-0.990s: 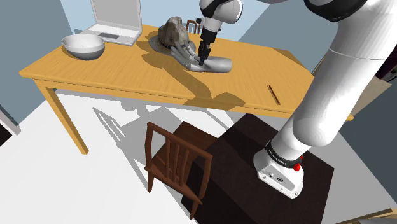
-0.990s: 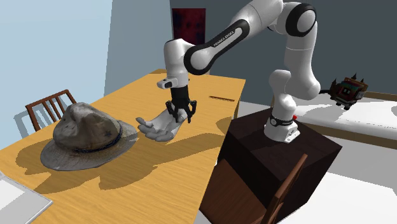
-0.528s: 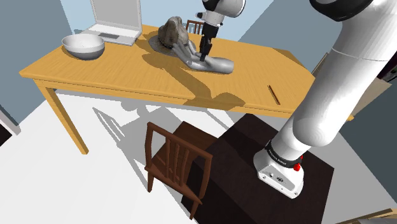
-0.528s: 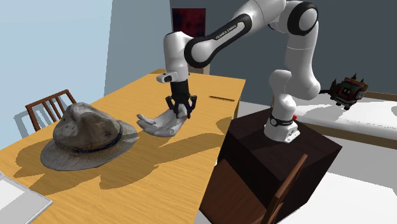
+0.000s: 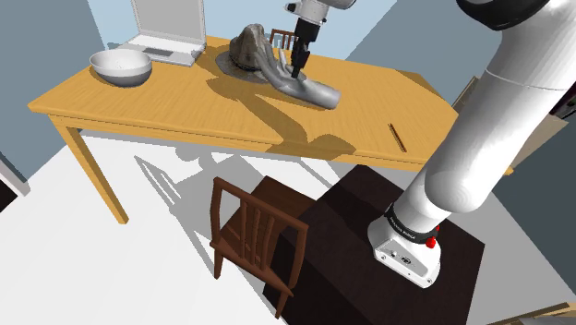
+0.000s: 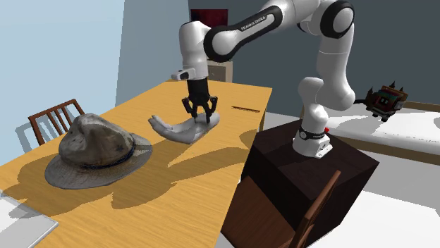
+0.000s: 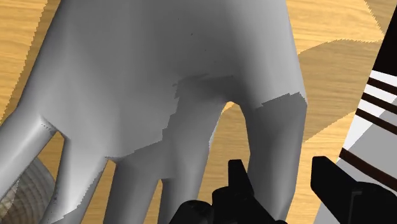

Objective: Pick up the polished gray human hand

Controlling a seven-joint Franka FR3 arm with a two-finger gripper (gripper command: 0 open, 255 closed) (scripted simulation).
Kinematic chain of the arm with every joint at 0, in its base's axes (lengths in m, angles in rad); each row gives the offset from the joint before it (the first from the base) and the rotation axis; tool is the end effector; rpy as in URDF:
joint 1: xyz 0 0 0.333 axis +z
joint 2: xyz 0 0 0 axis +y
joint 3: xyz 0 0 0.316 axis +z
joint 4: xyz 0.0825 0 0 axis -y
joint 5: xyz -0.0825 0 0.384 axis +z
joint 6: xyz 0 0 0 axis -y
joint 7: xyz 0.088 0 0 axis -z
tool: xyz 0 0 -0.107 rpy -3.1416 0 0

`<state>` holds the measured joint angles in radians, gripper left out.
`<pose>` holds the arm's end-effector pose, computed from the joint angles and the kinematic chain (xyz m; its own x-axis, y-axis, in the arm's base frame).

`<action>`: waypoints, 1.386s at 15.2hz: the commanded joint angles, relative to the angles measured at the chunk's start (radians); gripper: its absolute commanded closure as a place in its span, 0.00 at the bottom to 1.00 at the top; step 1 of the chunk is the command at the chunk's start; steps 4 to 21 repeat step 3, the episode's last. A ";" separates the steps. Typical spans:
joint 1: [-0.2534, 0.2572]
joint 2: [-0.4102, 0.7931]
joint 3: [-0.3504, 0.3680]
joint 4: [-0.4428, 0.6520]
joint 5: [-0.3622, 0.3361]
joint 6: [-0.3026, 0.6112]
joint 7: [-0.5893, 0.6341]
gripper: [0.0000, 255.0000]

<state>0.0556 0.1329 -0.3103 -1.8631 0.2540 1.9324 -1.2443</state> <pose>0.5756 -0.1257 0.4446 0.6258 0.7635 0.1596 0.7800 -0.6139 -0.1216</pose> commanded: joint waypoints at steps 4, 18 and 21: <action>-0.001 -0.011 -0.002 0.019 -0.006 -0.027 0.006 1.00; -0.001 -0.011 -0.002 0.019 -0.006 -0.027 0.006 1.00; -0.001 -0.011 -0.002 0.019 -0.006 -0.027 0.006 1.00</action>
